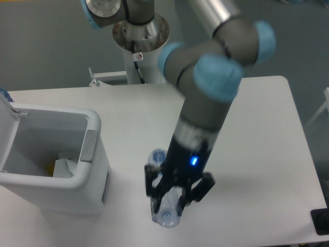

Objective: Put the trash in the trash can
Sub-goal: 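Lift the bottle and carry it into the trash bin opening, then open the gripper to release the bottle into the bin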

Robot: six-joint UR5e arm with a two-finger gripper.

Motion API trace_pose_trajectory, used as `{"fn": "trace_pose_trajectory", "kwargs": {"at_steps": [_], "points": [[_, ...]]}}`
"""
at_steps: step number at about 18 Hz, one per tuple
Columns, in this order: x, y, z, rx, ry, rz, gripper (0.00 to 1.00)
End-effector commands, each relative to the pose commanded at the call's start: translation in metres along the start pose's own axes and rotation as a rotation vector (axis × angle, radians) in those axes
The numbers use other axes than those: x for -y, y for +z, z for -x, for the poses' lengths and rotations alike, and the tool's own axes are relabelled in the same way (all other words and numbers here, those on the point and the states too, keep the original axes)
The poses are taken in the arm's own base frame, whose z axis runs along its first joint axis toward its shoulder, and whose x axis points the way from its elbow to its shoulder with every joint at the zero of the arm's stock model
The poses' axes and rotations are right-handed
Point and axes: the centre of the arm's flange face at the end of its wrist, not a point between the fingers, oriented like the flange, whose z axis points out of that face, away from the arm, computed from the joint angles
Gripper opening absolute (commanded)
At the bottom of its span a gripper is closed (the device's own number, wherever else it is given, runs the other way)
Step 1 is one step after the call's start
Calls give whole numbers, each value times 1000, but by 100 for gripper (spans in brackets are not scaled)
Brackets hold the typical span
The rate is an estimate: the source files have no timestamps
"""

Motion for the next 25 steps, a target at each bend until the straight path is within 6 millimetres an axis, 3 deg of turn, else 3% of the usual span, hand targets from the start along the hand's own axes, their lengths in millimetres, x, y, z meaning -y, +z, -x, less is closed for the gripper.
{"fn": "trace_pose_trajectory", "kwargs": {"at_steps": [2, 4, 7, 9, 11, 13, 18, 22, 25], "points": [[16, -30, -30, -64, 33, -58, 21], [22, -44, -52, -151, 43, -91, 21], [22, -46, -74, -312, 28, -109, 26], [17, -33, -80, -346, 23, -93, 26], [9, -13, -100, -380, 33, -61, 26], [-1, 2, -109, -395, 43, -48, 26], [-54, 50, -136, -443, 131, -2, 27], [-62, 58, -140, -452, 156, 9, 44], [-66, 61, -138, -451, 188, 7, 70]]}}
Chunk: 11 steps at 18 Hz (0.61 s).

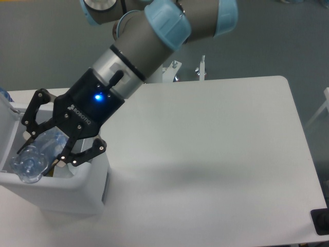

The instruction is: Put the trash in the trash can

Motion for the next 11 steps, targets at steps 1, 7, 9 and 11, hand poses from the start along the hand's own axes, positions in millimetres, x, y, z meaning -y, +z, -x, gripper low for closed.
{"fn": "trace_pose_trajectory", "kwargs": {"at_steps": [1, 7, 9, 11], "points": [[-5, 2, 1, -2, 29, 5, 88], [-14, -9, -7, 4, 73, 5, 100], [-11, -22, 5, 27, 67, -9, 100], [-9, -42, 22, 60, 79, -27, 100]]}}
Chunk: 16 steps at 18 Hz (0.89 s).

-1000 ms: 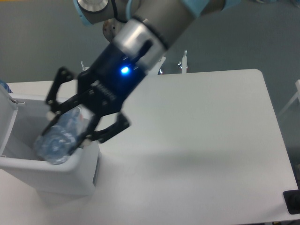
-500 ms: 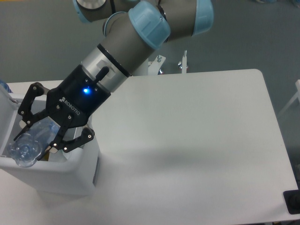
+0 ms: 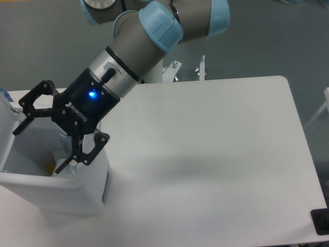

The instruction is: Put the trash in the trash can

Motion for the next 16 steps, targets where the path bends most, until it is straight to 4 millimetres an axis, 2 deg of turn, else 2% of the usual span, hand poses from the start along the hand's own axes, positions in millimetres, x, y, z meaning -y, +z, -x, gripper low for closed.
{"fn": "trace_pose_trajectory", "kwargs": {"at_steps": [3, 5, 8, 10, 12, 14, 16], "points": [[-4, -37, 41, 112, 74, -3, 100], [-13, -44, 65, 236, 150, 68, 100], [-39, -52, 109, 506, 177, 272, 100], [-61, -54, 137, 619, 162, 392, 100], [-93, -79, 184, 685, 122, 470, 100], [-110, -86, 203, 691, 144, 530, 100], [-124, -109, 223, 714, 149, 611, 100]]}}
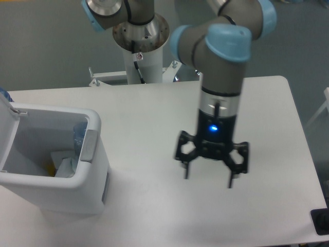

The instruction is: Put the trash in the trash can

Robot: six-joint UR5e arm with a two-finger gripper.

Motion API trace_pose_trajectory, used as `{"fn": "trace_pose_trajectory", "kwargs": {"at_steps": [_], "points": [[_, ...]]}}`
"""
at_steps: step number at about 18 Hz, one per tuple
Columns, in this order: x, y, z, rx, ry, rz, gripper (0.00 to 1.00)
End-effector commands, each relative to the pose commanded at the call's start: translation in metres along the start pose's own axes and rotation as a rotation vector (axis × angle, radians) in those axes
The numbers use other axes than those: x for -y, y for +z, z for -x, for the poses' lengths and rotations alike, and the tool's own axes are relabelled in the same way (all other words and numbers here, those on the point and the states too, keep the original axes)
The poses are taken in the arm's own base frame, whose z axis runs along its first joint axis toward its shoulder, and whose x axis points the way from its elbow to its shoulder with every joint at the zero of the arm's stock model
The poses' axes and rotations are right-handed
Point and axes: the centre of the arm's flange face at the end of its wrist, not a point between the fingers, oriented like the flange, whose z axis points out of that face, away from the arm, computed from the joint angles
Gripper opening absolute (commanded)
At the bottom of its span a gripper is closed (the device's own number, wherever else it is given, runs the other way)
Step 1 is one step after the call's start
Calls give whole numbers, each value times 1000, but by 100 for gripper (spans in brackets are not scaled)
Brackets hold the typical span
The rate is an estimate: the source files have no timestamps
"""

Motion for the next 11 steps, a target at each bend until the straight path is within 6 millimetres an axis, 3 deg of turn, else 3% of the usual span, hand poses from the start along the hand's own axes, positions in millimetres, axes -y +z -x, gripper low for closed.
{"fn": "trace_pose_trajectory", "kwargs": {"at_steps": [5, 11], "points": [[-29, 43, -10, -50, 111, 103, 100], [-38, 44, -10, -23, 174, 192, 100]]}}
